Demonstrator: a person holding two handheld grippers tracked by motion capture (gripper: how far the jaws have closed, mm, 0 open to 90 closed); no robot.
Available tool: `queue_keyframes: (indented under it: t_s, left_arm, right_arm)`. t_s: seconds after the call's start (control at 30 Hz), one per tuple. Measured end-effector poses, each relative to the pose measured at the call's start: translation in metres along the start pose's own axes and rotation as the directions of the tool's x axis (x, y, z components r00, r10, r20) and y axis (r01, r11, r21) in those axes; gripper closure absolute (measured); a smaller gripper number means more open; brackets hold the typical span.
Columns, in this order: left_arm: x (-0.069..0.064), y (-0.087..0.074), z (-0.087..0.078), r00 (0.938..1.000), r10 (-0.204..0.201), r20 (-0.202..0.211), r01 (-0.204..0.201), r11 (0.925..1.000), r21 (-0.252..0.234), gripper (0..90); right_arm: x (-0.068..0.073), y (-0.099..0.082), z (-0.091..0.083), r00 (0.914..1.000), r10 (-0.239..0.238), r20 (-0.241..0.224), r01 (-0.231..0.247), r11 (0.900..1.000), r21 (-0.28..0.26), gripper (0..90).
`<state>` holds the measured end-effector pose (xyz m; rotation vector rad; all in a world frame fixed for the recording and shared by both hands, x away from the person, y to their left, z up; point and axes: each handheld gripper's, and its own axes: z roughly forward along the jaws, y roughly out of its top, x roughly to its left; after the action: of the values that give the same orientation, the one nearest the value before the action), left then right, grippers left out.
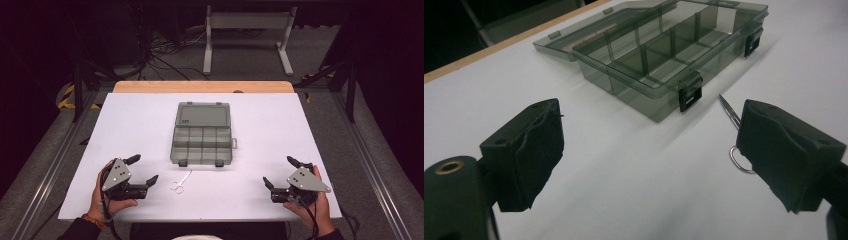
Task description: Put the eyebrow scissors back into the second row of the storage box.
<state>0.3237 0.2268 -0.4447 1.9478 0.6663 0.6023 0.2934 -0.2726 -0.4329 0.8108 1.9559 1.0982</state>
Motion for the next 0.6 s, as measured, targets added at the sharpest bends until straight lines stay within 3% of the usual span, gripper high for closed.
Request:
queue_keyframes:
  t_s: [0.27,0.6]
  left_arm:
    - [-0.004,0.004,0.007,0.9994,-0.022,0.026,0.021,0.9994,0.026,14.0]
    - [-0.014,0.013,0.021,0.9986,-0.005,0.053,0.001,0.9975,0.07,17.6]
  right_arm:
    - [0.002,0.0,0.002,0.9999,-0.009,-0.009,0.009,0.9998,0.017,4.3]
    - [0.004,0.0,0.004,0.9998,-0.012,-0.017,0.012,0.9996,0.024,4.3]
